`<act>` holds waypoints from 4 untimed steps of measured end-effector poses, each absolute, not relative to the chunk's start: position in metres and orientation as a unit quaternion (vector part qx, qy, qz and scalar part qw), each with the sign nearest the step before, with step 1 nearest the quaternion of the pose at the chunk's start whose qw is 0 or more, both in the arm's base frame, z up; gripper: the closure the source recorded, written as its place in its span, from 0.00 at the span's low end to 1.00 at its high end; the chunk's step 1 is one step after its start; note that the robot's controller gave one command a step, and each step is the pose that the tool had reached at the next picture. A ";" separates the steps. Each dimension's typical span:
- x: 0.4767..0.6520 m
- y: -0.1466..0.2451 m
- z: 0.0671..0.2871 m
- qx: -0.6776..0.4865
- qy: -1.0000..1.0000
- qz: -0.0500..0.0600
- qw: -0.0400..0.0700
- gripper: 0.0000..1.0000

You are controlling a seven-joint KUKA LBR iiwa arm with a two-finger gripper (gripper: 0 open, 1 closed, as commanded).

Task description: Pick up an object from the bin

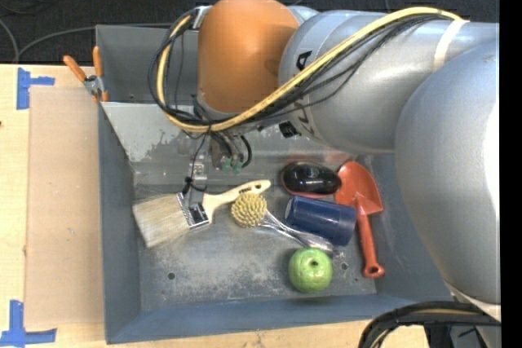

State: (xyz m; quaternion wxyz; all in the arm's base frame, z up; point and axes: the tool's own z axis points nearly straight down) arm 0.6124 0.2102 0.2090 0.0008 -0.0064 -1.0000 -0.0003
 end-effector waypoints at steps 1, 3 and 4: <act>0.612 0.210 0.209 -0.007 -1.000 0.000 0.000 0.00; 0.609 0.197 0.158 -0.017 -1.000 0.000 0.001 0.00; 0.596 0.168 0.171 0.159 -0.987 -0.001 0.002 0.00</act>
Offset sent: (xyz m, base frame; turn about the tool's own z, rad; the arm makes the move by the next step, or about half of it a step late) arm -0.0023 -0.0114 -0.0493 0.0397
